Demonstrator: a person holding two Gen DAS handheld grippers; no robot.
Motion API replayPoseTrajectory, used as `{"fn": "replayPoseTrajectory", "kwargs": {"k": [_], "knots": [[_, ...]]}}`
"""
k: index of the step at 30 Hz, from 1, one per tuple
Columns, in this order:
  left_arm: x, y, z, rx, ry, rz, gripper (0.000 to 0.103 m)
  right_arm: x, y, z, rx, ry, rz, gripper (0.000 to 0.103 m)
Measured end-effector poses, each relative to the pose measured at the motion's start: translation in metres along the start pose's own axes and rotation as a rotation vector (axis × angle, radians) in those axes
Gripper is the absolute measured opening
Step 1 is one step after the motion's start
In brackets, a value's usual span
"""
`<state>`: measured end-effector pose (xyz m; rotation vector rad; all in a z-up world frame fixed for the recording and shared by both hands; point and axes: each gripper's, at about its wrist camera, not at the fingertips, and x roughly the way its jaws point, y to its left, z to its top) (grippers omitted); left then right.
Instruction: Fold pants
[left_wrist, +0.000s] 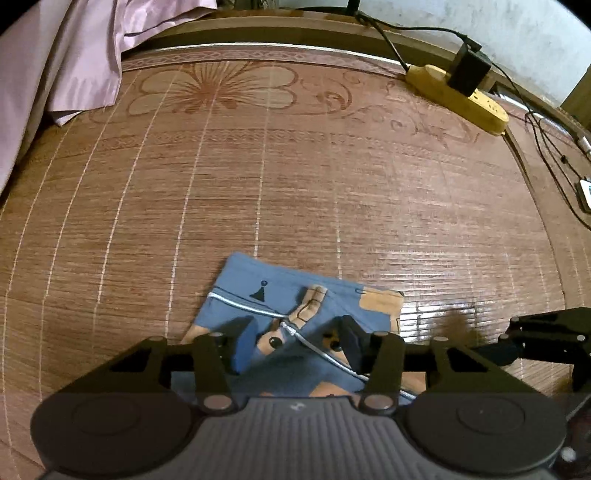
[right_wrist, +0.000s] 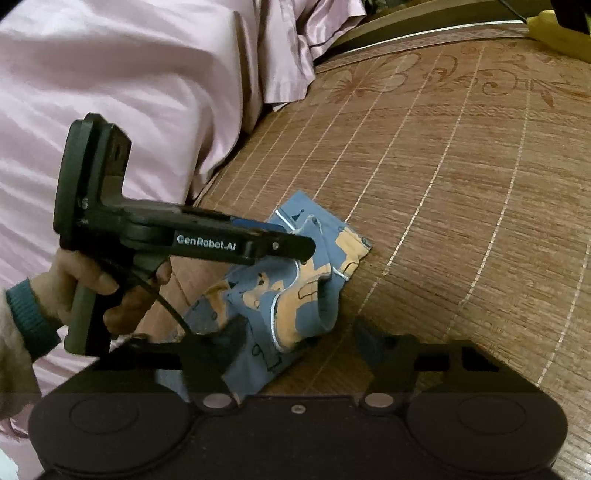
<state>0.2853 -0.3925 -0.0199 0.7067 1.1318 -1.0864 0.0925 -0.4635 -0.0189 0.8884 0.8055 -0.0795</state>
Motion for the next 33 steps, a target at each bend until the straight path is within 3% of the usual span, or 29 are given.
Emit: {"fn": "replayPoseTrajectory", "kwargs": {"k": [4,6,8,18,25,31,33], "knots": [[0.000,-0.001,0.000,-0.024,0.001,0.001,0.036,-0.001,-0.005,0.000,0.046,-0.033,-0.015,0.036],[-0.002,-0.002,-0.001,-0.025,-0.008,0.020,0.021,-0.002,-0.008,0.001,0.062,-0.045,-0.025,0.020],[-0.006,-0.003,-0.003,-0.031,-0.031,0.036,0.018,-0.004,-0.007,0.001,0.052,-0.053,-0.038,0.008],[-0.038,-0.005,-0.018,-0.083,-0.195,0.105,0.015,-0.007,0.017,0.003,-0.134,-0.115,-0.082,0.004],[-0.048,0.007,-0.019,-0.196,-0.320,0.179,0.015,0.001,0.033,0.027,-0.299,-0.266,-0.150,0.004],[-0.021,0.025,-0.018,-0.269,-0.284,0.153,0.017,0.022,0.026,0.024,-0.316,-0.243,-0.210,0.004],[-0.011,0.029,-0.016,-0.283,-0.264,0.155,0.024,0.029,0.028,0.022,-0.324,-0.223,-0.240,0.010]]}}
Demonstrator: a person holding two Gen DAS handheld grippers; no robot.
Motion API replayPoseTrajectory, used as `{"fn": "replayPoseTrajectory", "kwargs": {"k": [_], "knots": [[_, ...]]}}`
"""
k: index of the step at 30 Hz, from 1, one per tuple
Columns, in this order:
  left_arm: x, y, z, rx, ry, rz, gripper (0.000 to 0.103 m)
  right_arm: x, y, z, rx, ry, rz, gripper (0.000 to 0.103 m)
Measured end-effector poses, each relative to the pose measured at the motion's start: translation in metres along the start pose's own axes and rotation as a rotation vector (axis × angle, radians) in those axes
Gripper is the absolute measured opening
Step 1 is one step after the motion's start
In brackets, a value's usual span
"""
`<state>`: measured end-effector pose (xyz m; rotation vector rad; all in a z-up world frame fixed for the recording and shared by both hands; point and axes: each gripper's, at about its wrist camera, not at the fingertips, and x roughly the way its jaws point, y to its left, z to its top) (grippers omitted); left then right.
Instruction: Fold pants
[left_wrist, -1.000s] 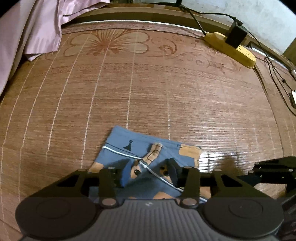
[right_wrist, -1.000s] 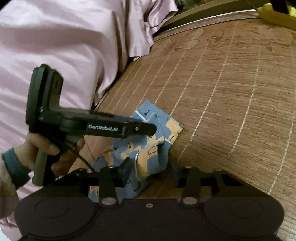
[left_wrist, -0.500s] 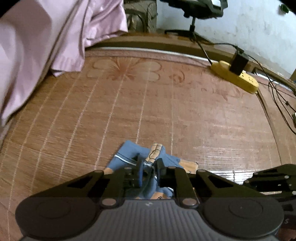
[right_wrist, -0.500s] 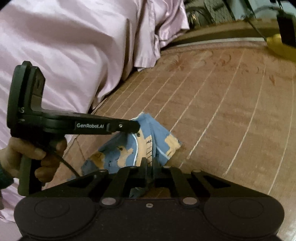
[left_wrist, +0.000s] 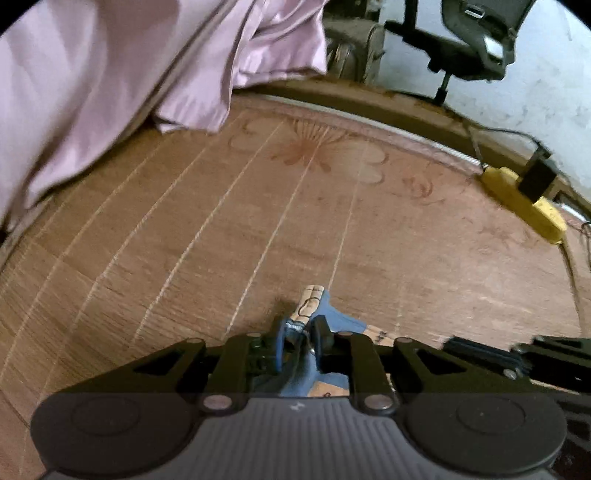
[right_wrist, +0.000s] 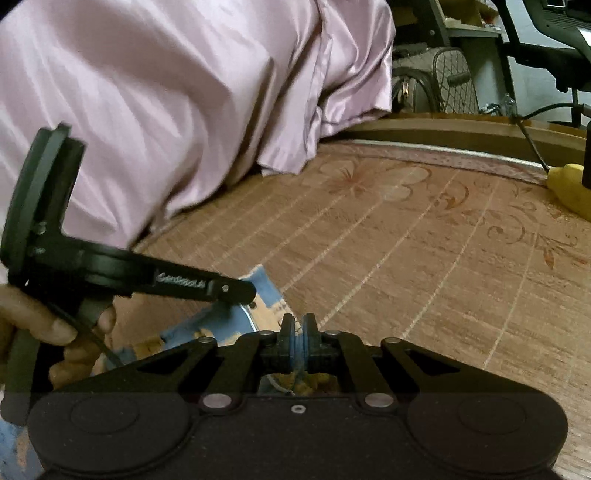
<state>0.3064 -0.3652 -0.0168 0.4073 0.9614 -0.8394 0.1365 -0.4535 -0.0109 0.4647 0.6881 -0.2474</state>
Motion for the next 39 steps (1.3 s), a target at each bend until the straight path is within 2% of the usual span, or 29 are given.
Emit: {"fn": "replayPoseTrajectory", "kwargs": {"k": [1,2,3,4,5,9,11,13,15,18,21,24,25,26,27,29,31,33,34,35,36,39], "knots": [[0.001,0.001,-0.001,-0.006,-0.008,0.004,0.025,0.000,0.000,0.000,-0.007,0.000,-0.019,0.019],[0.001,0.002,-0.001,-0.012,-0.022,0.007,0.032,-0.001,-0.001,0.000,-0.011,-0.008,-0.039,0.024],[-0.001,0.003,-0.001,-0.022,-0.038,0.011,0.048,-0.003,-0.002,0.001,-0.010,-0.019,-0.051,0.026],[-0.005,0.004,-0.002,-0.032,-0.056,0.026,0.055,-0.005,-0.004,0.002,-0.008,-0.030,-0.054,0.027],[-0.010,0.006,-0.003,-0.045,-0.083,0.052,0.059,-0.007,-0.004,0.003,-0.007,-0.035,-0.049,0.027],[-0.023,0.018,-0.011,-0.080,-0.127,0.064,0.058,-0.006,-0.001,0.004,-0.005,0.001,0.023,0.024],[-0.028,0.024,-0.020,-0.088,-0.141,0.029,0.058,-0.003,0.003,0.003,-0.019,0.030,0.039,0.023],[-0.031,0.024,-0.030,-0.054,-0.143,0.021,0.057,-0.002,0.005,0.002,-0.019,0.043,0.061,0.023],[-0.026,0.021,-0.039,0.012,-0.115,0.060,0.057,0.001,0.005,0.002,-0.013,0.058,0.074,0.023],[-0.016,0.020,-0.045,0.069,-0.086,0.179,0.056,0.013,0.000,-0.004,0.012,0.131,0.059,0.022],[-0.017,0.028,-0.042,0.035,-0.096,0.166,0.058,0.012,-0.002,-0.002,0.028,0.126,0.057,0.021],[-0.023,0.033,-0.040,0.031,-0.112,0.151,0.060,0.004,0.003,0.000,-0.019,0.086,0.013,0.024],[-0.025,0.036,-0.038,0.010,-0.123,0.155,0.063,-0.001,0.004,0.000,-0.022,0.056,0.014,0.032],[-0.028,0.039,-0.036,-0.021,-0.131,0.149,0.073,-0.004,0.004,0.001,-0.019,0.032,0.029,0.037],[-0.032,0.044,-0.036,-0.057,-0.142,0.127,0.078,-0.006,0.005,0.002,-0.013,0.014,0.051,0.038],[-0.035,0.050,-0.036,-0.116,-0.133,0.115,0.079,-0.001,0.004,0.001,0.009,0.033,0.087,0.050],[-0.038,0.059,-0.033,-0.192,-0.051,0.113,0.078,0.011,-0.001,-0.003,0.036,0.091,0.078,0.052],[-0.056,0.069,-0.029,-0.291,0.038,0.107,0.077,0.006,-0.001,0.001,0.047,0.070,0.073,0.057],[-0.070,0.073,-0.027,-0.331,0.077,0.107,0.077,0.002,0.000,0.002,0.050,0.044,0.091,0.070],[-0.090,0.075,-0.027,-0.361,0.113,0.118,0.081,-0.004,0.002,0.003,0.052,0.011,0.112,0.086],[-0.109,0.076,-0.028,-0.377,0.132,0.143,0.088,-0.010,0.004,0.004,0.053,-0.019,0.132,0.091],[-0.184,0.069,-0.040,-0.375,0.131,0.286,0.099,-0.026,0.012,0.005,0.060,-0.085,0.215,0.099]]}}
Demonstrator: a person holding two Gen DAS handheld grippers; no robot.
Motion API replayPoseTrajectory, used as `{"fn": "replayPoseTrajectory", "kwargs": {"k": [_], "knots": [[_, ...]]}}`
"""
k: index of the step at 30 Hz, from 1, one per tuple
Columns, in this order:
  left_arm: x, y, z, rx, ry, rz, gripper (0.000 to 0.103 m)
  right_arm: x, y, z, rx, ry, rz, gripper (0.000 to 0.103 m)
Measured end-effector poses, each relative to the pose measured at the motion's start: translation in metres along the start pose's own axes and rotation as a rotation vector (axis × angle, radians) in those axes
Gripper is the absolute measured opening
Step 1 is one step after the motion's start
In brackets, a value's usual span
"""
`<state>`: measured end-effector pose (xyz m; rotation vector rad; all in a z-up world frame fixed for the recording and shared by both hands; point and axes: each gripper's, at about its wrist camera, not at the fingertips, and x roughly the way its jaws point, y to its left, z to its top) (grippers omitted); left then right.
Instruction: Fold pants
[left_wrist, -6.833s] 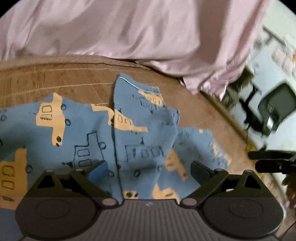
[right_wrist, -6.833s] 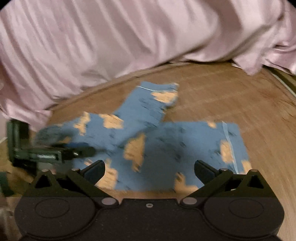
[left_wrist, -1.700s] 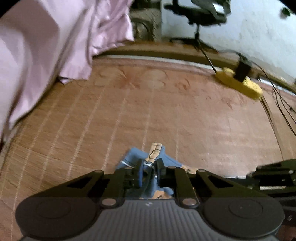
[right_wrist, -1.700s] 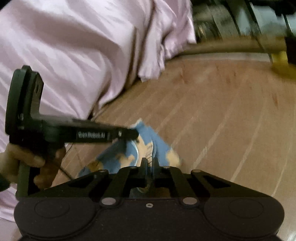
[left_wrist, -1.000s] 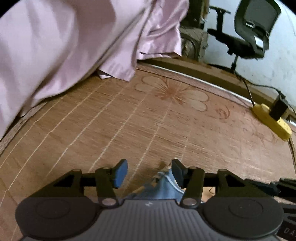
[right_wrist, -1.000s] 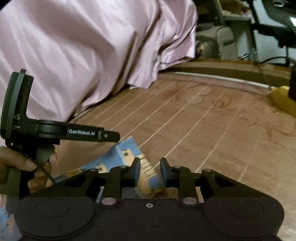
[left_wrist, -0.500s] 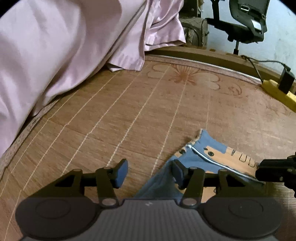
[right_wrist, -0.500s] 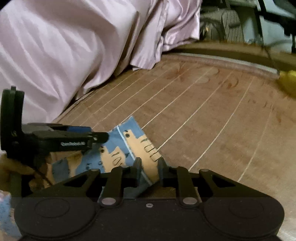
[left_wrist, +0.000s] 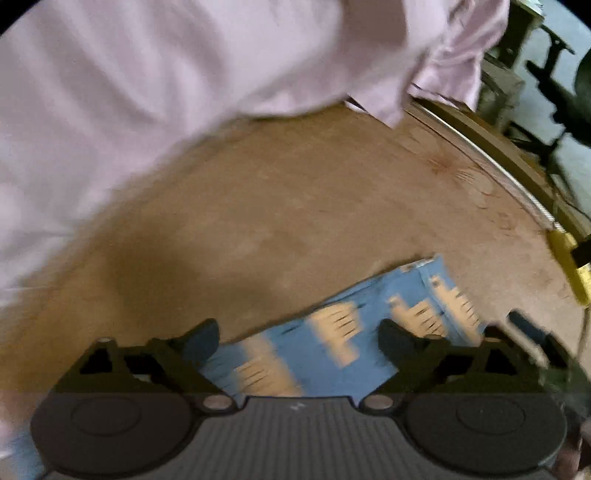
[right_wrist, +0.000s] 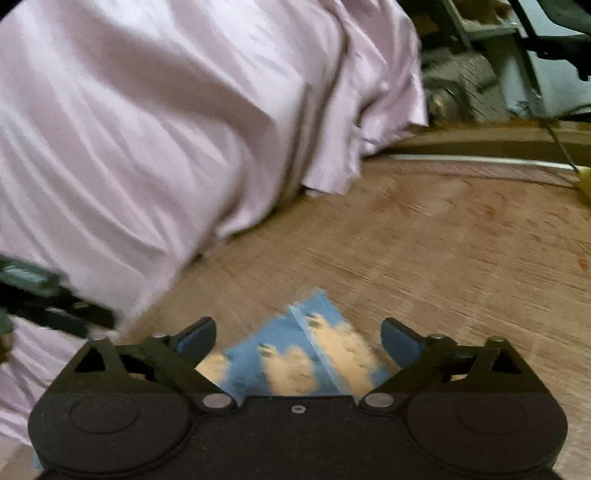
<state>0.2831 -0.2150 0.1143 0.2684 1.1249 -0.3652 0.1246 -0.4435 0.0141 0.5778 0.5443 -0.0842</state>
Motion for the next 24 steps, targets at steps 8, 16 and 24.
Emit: {"fn": "replayPoseTrajectory", "kwargs": {"k": [8,16,24], "knots": [[-0.131,0.053,-0.109,-0.022,-0.177,0.063,0.103,-0.038,0.051,-0.028,-0.151,-0.057,0.082,0.102],[-0.084,0.139,-0.188,-0.292,-0.074,0.128,0.103,-0.051,0.071,-0.051,-0.381,-0.015,-0.056,0.102],[-0.040,0.194,-0.176,-0.299,-0.060,0.204,0.103,-0.026,0.086,-0.062,-0.433,0.045,-0.068,0.102]]}}
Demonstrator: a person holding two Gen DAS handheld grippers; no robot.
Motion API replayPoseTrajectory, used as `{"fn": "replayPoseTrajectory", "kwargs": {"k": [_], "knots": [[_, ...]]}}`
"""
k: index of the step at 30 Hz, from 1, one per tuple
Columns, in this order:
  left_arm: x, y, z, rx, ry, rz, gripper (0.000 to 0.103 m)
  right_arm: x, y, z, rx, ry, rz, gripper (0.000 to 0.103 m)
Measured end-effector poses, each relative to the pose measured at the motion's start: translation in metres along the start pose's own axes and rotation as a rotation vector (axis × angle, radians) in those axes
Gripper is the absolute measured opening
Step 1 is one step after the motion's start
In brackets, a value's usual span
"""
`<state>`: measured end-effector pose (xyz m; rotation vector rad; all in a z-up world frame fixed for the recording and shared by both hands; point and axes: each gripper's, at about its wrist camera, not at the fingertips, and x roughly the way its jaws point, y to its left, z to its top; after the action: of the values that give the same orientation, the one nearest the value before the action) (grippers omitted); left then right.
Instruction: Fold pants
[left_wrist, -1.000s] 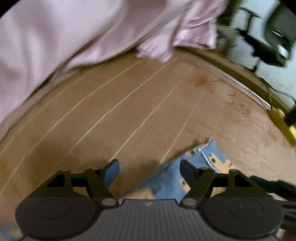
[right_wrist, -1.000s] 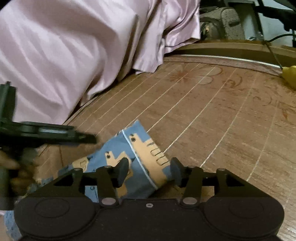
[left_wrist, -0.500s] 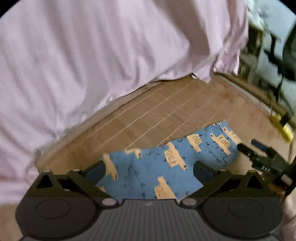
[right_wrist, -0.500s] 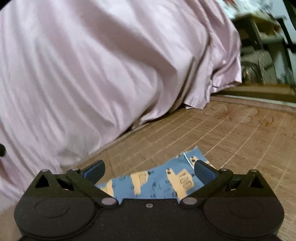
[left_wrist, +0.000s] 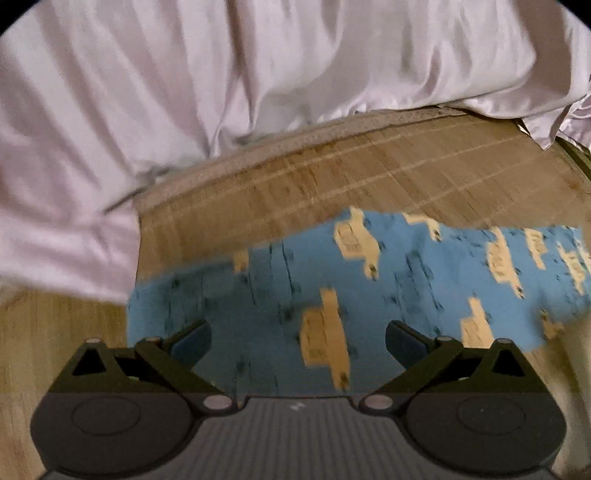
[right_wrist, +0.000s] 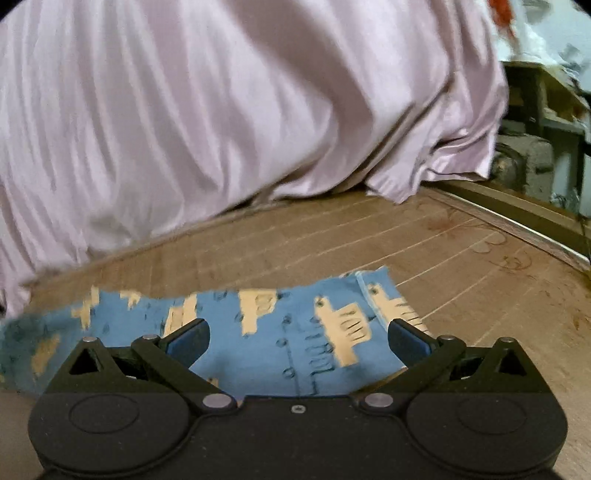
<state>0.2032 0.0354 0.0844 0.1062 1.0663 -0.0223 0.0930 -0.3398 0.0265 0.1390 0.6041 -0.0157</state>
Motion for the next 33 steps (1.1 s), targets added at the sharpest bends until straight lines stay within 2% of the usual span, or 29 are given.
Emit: {"fn": "replayPoseTrajectory", "kwargs": {"k": [2,4,6,8,10,11,13,17,20,22,23,24,28,33], "knots": [[0.018,-0.003,0.013,0.038,-0.026,-0.008,0.102,0.007,0.018,-0.005,-0.075,-0.011,-0.003,0.102],[0.032,-0.003,0.025,0.093,-0.018,-0.020,0.102,0.014,0.036,-0.011,-0.140,-0.005,0.036,0.102],[0.042,-0.002,0.027,0.135,-0.081,-0.078,0.102,0.022,0.054,-0.015,-0.195,0.012,0.089,0.102],[0.057,-0.003,0.031,0.177,-0.127,-0.093,0.102,0.036,0.070,-0.012,-0.261,0.007,0.120,0.102],[0.075,-0.006,0.041,0.190,-0.107,-0.093,0.102,0.058,0.091,-0.006,-0.324,0.003,0.119,0.102],[0.083,-0.006,0.046,0.195,-0.094,-0.117,0.099,0.069,0.100,-0.003,-0.349,0.004,0.105,0.102],[0.099,-0.004,0.058,0.197,-0.073,-0.198,0.088,0.090,0.115,-0.001,-0.392,0.008,0.067,0.102],[0.132,-0.004,0.076,0.186,-0.023,-0.274,0.060,0.098,0.113,-0.008,-0.411,-0.005,0.046,0.102],[0.143,-0.010,0.079,0.272,0.005,-0.307,0.047,0.100,0.105,-0.011,-0.376,0.003,0.053,0.102],[0.145,-0.017,0.077,0.350,0.009,-0.330,0.031,0.098,0.102,-0.011,-0.354,0.001,0.085,0.102],[0.146,-0.020,0.078,0.373,0.011,-0.333,0.019,0.097,0.102,-0.011,-0.350,-0.005,0.102,0.102],[0.145,-0.023,0.079,0.379,0.013,-0.320,0.015,0.095,0.102,-0.012,-0.352,-0.013,0.121,0.102],[0.147,-0.031,0.084,0.362,0.014,-0.279,0.009,0.096,0.109,-0.018,-0.390,0.012,0.161,0.102],[0.150,-0.039,0.082,0.403,-0.007,-0.195,0.009,0.104,0.108,-0.026,-0.401,0.087,0.131,0.102]]}}
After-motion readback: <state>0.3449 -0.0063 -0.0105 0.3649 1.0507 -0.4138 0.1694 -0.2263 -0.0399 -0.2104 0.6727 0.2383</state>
